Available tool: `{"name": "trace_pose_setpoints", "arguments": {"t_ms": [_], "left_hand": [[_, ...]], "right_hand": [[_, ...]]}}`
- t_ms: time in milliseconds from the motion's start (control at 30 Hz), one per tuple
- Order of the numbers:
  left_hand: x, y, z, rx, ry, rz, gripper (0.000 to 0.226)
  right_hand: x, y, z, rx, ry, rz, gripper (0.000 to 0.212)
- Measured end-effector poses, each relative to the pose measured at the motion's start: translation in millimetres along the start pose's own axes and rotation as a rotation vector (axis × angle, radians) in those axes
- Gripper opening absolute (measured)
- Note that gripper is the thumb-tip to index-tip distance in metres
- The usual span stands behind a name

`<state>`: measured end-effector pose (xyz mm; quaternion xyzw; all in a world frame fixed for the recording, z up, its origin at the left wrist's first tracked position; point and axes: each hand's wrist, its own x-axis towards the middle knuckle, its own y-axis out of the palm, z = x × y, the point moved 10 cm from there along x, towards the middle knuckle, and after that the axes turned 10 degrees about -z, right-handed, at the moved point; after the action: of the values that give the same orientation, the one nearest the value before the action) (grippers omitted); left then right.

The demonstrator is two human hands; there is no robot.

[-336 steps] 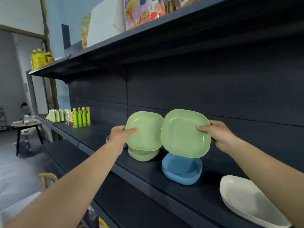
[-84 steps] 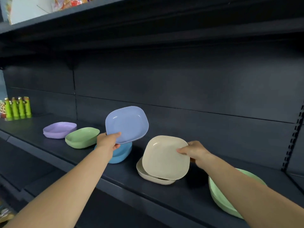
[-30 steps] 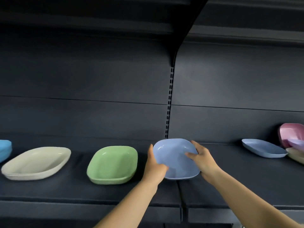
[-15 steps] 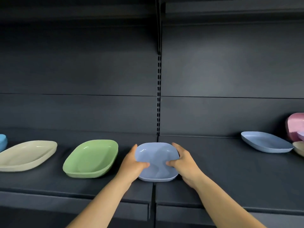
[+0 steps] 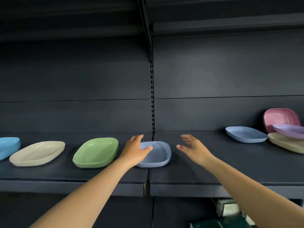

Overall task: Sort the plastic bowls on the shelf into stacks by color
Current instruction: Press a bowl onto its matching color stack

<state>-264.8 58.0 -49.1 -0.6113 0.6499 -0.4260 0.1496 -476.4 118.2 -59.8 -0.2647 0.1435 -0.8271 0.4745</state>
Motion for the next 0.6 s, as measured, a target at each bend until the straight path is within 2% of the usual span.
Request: {"name": "trace_pose_setpoints", "arguments": {"t_ms": [100, 200, 600], "left_hand": [[-13.9, -5.7, -44.5, 0.141, 0.178, -0.004, 0.065], [-29.5, 0.5, -85.5, 0.217, 0.296, 0.006, 0.063], [-102.4, 70.5, -231.8, 0.216, 0.434, 0.079, 0.061]], "right_hand": [[-19.0, -48.2, 10.1, -0.293, -0.155, 0.014, 0.058], [-38.6, -93.6, 9.4, -0.482, -0.225, 0.006, 0.059], [-102.4, -237.8, -26.2, -0.635, -0.194, -0.174, 0.060]]}}
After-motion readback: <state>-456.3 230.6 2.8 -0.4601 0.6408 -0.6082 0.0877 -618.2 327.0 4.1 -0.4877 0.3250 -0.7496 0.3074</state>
